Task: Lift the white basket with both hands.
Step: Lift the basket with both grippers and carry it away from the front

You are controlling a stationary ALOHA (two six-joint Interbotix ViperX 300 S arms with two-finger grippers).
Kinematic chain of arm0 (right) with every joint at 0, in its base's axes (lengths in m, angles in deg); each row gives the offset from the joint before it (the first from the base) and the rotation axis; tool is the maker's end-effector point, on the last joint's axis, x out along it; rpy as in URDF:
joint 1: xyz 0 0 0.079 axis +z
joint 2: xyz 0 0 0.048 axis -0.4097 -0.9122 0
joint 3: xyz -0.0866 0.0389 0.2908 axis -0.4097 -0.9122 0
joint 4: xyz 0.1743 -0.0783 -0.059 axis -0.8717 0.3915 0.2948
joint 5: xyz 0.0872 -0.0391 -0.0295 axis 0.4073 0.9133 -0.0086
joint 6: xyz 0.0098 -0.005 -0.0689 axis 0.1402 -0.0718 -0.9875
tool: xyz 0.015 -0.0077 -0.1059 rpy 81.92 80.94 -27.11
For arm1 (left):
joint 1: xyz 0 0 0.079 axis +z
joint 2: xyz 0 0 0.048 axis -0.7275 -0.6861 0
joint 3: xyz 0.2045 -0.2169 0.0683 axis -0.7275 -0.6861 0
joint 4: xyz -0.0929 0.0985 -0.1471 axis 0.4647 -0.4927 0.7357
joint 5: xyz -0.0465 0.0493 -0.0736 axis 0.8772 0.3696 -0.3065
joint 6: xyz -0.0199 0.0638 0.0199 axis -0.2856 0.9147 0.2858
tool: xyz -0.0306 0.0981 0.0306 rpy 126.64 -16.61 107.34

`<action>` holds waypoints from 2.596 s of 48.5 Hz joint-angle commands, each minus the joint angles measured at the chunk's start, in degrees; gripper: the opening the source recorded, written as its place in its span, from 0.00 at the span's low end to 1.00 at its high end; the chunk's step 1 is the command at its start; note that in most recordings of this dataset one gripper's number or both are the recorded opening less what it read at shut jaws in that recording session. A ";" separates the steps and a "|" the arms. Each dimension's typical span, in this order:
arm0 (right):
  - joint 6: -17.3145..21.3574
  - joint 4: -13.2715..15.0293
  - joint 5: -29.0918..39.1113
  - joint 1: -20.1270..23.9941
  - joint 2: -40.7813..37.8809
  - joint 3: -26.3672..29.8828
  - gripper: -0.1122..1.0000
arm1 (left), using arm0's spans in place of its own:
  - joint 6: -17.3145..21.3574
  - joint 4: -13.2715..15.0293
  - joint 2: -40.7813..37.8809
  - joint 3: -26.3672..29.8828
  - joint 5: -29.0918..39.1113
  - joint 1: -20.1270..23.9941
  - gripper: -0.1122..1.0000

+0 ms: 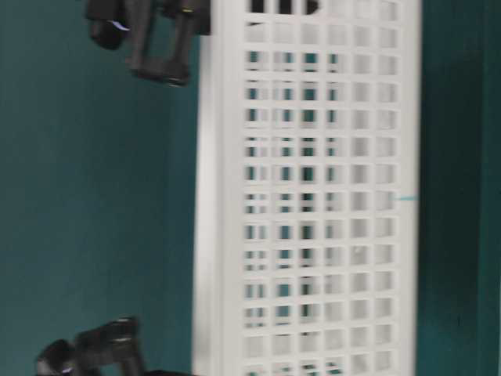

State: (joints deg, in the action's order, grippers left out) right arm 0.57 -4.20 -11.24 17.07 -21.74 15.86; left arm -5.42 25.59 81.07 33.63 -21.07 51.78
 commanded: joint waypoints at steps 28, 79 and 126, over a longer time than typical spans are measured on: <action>-3.52 0.18 14.94 -1.76 5.98 13.89 0.30 | 0.79 -0.18 1.67 17.58 13.27 -0.44 0.08; -10.20 1.41 38.41 -1.58 2.90 38.85 0.29 | 5.27 -0.18 0.97 39.55 33.49 0.35 0.08; -13.54 6.94 53.96 -0.09 -2.29 56.43 0.29 | 18.81 -0.26 -12.22 68.29 59.41 2.29 0.08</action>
State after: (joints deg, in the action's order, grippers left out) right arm -9.28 2.65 43.07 15.84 -23.06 71.14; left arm 9.61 25.06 69.29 100.78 38.17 54.41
